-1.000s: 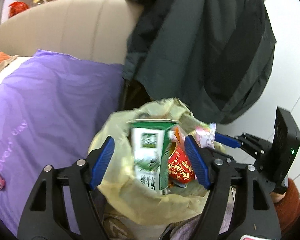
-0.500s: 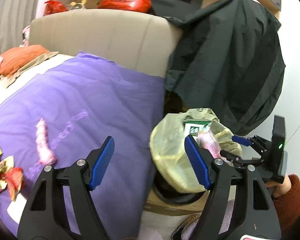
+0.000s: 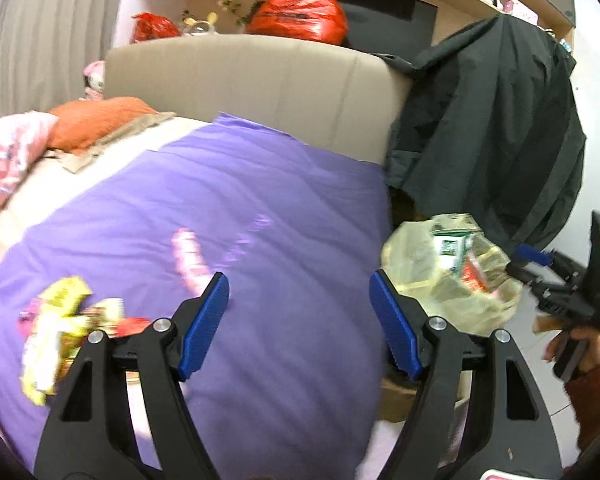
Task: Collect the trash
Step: 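Move both tools back over the bed toward the remaining wrappers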
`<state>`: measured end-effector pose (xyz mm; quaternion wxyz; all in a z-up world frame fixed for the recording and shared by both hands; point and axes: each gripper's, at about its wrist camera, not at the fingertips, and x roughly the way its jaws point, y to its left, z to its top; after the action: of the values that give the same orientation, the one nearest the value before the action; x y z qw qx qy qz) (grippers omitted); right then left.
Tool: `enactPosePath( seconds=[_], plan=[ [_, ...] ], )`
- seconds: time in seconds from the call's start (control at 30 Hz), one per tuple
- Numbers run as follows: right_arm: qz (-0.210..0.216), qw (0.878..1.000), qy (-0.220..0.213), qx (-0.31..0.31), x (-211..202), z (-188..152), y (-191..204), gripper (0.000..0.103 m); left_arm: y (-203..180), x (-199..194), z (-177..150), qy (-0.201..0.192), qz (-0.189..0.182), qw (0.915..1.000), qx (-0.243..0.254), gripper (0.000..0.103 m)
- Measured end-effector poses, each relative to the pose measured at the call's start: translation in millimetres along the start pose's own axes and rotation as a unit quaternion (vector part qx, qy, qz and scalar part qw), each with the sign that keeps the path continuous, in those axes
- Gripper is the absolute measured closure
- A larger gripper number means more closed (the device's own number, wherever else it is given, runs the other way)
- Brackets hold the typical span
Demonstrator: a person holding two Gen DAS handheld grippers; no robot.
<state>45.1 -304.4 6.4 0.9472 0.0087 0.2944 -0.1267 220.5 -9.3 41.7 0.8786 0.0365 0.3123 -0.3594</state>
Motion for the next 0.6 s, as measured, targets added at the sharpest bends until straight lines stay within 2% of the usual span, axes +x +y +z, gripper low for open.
enactPosePath(
  seconds=[0.17,0.37,0.47,0.6],
  plan=[
    [0.065,0.998,0.003,-0.021,11,16,52,0.043,69,-30,-13,-0.005,0.065,0.9977,-0.021,0.034],
    [0.113,0.992,0.005,-0.053,29,26,117,0.043,172,-53,-28,-0.018,0.131,0.9852,-0.109,0.034],
    [0.136,0.989,0.023,-0.060,39,24,144,0.043,200,-50,-33,-0.009,0.137,0.9833,-0.119,0.033],
    [0.136,0.987,0.035,-0.084,53,24,183,0.043,228,-41,-50,0.011,0.124,0.9823,-0.139,0.032]
  ],
)
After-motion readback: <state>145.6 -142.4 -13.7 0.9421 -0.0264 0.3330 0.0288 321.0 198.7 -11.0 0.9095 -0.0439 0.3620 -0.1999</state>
